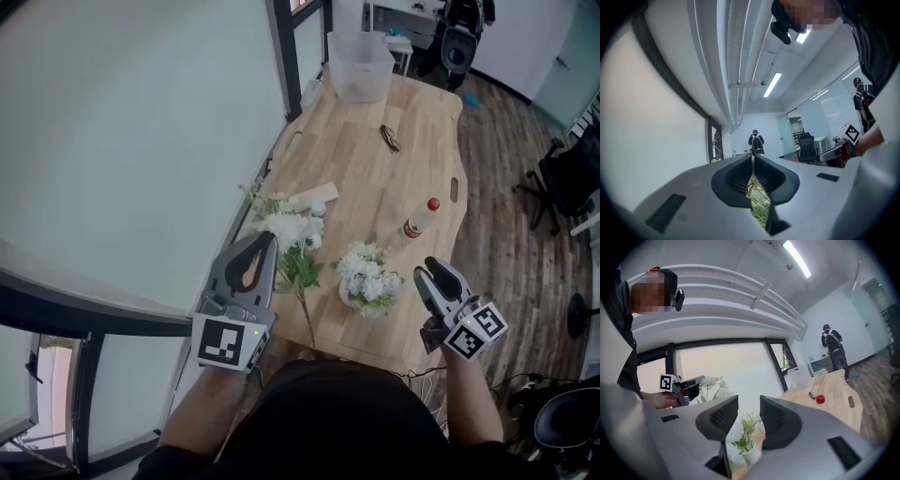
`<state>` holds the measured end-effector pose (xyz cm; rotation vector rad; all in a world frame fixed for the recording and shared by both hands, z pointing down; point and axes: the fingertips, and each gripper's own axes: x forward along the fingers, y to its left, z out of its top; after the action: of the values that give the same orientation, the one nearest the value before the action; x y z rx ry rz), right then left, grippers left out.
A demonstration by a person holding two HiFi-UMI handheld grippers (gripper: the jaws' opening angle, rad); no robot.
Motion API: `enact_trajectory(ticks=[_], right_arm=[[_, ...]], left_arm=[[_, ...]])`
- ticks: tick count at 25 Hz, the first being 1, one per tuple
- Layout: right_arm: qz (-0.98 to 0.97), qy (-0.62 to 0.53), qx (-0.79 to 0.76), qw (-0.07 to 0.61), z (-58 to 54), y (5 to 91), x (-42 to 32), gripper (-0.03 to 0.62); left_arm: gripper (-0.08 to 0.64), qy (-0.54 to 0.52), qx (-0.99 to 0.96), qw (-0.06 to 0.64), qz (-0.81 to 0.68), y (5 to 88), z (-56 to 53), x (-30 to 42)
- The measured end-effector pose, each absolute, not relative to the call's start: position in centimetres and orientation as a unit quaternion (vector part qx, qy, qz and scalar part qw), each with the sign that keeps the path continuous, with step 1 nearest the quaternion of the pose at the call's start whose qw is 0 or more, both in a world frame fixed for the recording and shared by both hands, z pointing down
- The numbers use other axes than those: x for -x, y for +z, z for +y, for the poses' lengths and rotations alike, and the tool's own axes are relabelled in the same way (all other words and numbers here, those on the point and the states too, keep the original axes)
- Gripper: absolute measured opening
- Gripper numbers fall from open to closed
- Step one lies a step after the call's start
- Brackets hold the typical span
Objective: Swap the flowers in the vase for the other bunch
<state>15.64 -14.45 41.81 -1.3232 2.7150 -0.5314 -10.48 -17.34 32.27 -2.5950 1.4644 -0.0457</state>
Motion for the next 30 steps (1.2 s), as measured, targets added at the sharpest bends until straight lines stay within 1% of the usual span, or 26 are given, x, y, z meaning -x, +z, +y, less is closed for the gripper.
enact_trajectory(ticks=[2,5,9,13,15,17,30], right_arm=[[0.876,-0.179,0.445,0.038,-14.7,41.6,-16.4,0.160],[0.870,-0.182,0.456,0.043,-14.7,41.2,-17.1,0.138],[0.865,-0.172,0.470,0.037,-14.4,41.1,-17.9,0.088],[0.853,-0.166,0.495,0.024,-14.2,41.5,-18.8,0.028],[0.852,-0.156,0.500,-0.006,-14.1,42.0,-18.6,0.026],[0.852,-0.152,0.501,-0.020,-14.1,42.1,-18.4,0.026],[0.854,-0.159,0.496,-0.010,-14.6,41.6,-18.1,0.026]], left_arm=[[0.021,-0.016,0.870,0.082,0.486,32.6,-17.5,10.2],[0.023,-0.019,0.873,0.081,0.481,32.9,-17.7,9.7],[0.021,-0.017,0.876,0.069,0.478,32.8,-17.7,8.8],[0.021,-0.023,0.875,0.081,0.476,33.1,-17.5,8.7],[0.021,-0.026,0.877,0.079,0.474,33.3,-17.4,8.6],[0.021,-0.026,0.877,0.073,0.474,33.5,-17.4,8.7],[0.021,-0.031,0.877,0.076,0.474,33.4,-17.4,8.8]])
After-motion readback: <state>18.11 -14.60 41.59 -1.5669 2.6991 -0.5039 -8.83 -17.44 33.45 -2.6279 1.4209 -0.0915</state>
